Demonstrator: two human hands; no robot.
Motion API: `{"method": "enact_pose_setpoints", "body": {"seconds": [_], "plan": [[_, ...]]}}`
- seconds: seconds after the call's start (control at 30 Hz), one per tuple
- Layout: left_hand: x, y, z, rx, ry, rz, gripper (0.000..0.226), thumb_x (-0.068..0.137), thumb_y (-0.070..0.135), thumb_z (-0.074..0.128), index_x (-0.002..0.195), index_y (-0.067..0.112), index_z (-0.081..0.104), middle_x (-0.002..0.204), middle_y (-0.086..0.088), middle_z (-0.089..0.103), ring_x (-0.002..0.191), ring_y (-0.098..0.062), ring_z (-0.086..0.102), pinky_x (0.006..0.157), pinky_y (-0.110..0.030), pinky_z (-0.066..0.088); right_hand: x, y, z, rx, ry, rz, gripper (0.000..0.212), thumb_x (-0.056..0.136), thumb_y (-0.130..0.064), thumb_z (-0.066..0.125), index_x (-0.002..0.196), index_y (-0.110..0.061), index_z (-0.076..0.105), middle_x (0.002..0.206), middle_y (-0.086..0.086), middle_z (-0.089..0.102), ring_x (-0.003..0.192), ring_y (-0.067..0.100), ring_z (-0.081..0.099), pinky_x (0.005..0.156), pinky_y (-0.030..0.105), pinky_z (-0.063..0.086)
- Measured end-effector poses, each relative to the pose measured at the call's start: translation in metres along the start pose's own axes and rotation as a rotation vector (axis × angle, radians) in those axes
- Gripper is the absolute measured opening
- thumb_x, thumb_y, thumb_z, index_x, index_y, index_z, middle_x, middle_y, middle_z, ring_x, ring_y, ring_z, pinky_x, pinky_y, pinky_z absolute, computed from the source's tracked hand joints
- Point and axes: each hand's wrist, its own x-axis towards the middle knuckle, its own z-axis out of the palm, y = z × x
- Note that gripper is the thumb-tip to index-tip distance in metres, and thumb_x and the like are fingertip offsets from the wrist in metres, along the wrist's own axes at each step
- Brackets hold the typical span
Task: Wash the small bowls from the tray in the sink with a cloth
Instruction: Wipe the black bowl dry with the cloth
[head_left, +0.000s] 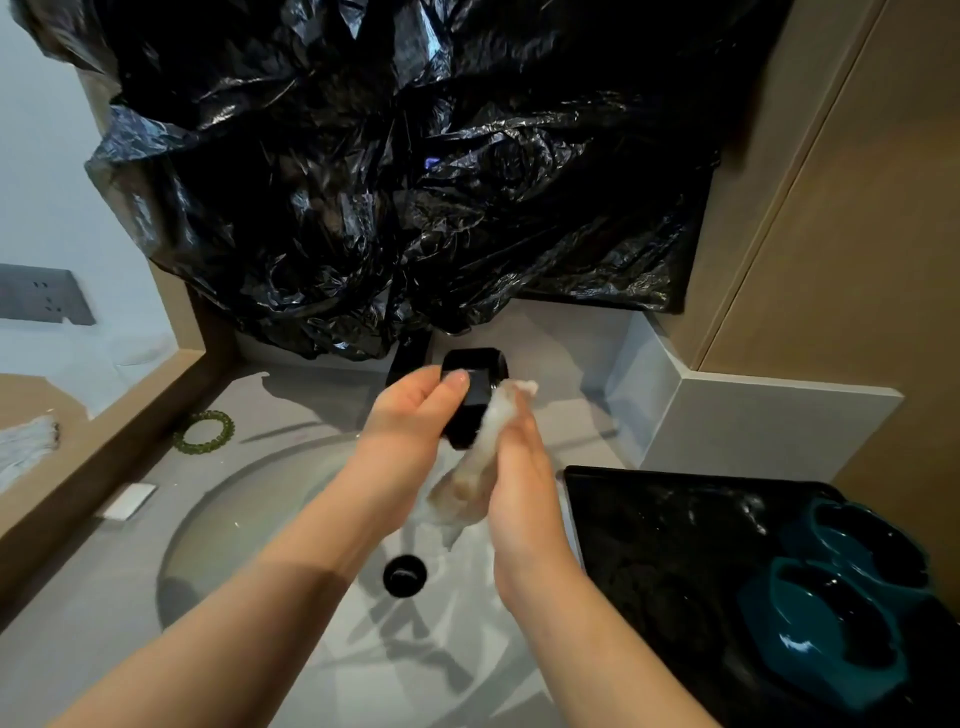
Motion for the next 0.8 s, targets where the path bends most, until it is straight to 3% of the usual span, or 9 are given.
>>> {"method": "enact_pose_setpoints", "body": {"seconds": [0.07,0.17,0.23,0.3,0.4,0.5,0.57,0.7,0.8], "plan": [[-0.002,-0.002,0.001,0.085,-0.026,-0.047,0.022,0.096,0.018,0.05,0.09,0.01,0.07,0.086,-0.016,0.071,0.082,-0.028,0.064,0.08,-0.039,0.049,0.001,-0.001,0.005,-0.111,-0.009,-0.163,0.045,0.098,-0.042,0.033,0.142,-0.045,0.022,0.154,-0.016,0.023,0.141,0.003,0.021,0.117,0.036,0.021],[-0.017,0.0,-0.001,0.108,-0.197,0.03,0.02,0.094,0.019,0.053,0.081,0.007,0.064,0.072,-0.007,0.064,0.07,-0.016,0.057,0.069,-0.031,0.046,0.017,-0.013,-0.008,-0.032,-0.011,-0.132,0.043,0.093,-0.045,0.038,0.133,-0.035,0.046,0.141,-0.015,0.043,0.131,0.007,0.041,0.112,0.037,0.032],[-0.023,0.003,0.001,0.112,-0.309,0.048,0.019,0.092,0.021,0.055,0.084,0.005,0.062,0.073,-0.004,0.062,0.07,-0.009,0.058,0.068,-0.024,0.048,0.021,-0.022,-0.018,0.197,-0.026,0.115,0.022,0.09,-0.04,0.05,0.101,-0.028,0.065,0.111,-0.002,0.062,0.098,0.014,0.062,0.088,0.035,0.051],[-0.018,0.002,0.004,0.148,-0.252,0.041,0.02,0.094,0.02,0.054,0.086,0.002,0.062,0.075,-0.005,0.062,0.07,-0.008,0.058,0.067,-0.023,0.047,0.015,-0.02,-0.02,0.174,-0.045,0.211,0.03,0.093,-0.042,0.044,0.098,-0.02,0.065,0.094,0.004,0.064,0.076,0.016,0.064,0.063,0.026,0.051],[-0.003,-0.002,0.001,0.254,-0.124,-0.015,0.028,0.094,0.026,0.053,0.09,0.001,0.063,0.079,-0.008,0.062,0.075,-0.018,0.056,0.071,-0.03,0.044,0.0,-0.002,-0.012,0.008,-0.028,0.082,0.045,0.1,-0.043,0.028,0.143,-0.03,0.035,0.141,-0.008,0.044,0.119,0.003,0.049,0.092,0.016,0.041],[-0.002,-0.002,-0.001,0.283,-0.245,-0.02,0.032,0.096,0.026,0.051,0.095,-0.004,0.061,0.076,-0.01,0.059,0.072,-0.018,0.053,0.071,-0.034,0.042,-0.003,-0.001,-0.007,0.006,0.009,-0.056,0.049,0.1,-0.038,0.03,0.147,-0.037,0.019,0.154,-0.014,0.022,0.139,0.001,0.024,0.115,0.026,0.025],[-0.008,-0.002,-0.001,0.213,-0.374,0.019,0.025,0.095,0.024,0.051,0.092,0.006,0.067,0.08,-0.011,0.066,0.076,-0.016,0.06,0.076,-0.034,0.047,0.003,-0.004,-0.015,0.107,0.061,-0.035,0.04,0.1,-0.037,0.032,0.139,-0.035,0.039,0.146,-0.007,0.04,0.13,0.005,0.04,0.11,0.029,0.035],[-0.012,-0.005,-0.007,0.049,-0.537,-0.019,0.022,0.085,0.026,0.053,0.075,0.024,0.072,0.075,0.001,0.066,0.072,-0.011,0.061,0.07,-0.023,0.047,0.015,-0.011,-0.034,0.43,0.082,0.368,0.042,0.094,-0.047,0.041,0.099,-0.016,0.069,0.087,0.012,0.071,0.083,0.028,0.065,0.076,0.042,0.053],[-0.002,-0.006,-0.017,-0.16,-0.466,-0.073,0.022,0.087,0.023,0.057,0.087,0.011,0.075,0.084,-0.008,0.068,0.077,-0.016,0.064,0.073,-0.027,0.052,0.016,-0.005,-0.039,0.506,-0.039,0.474,0.055,0.09,-0.053,0.04,0.095,-0.011,0.075,0.093,0.018,0.072,0.088,0.033,0.064,0.079,0.042,0.048]]}}
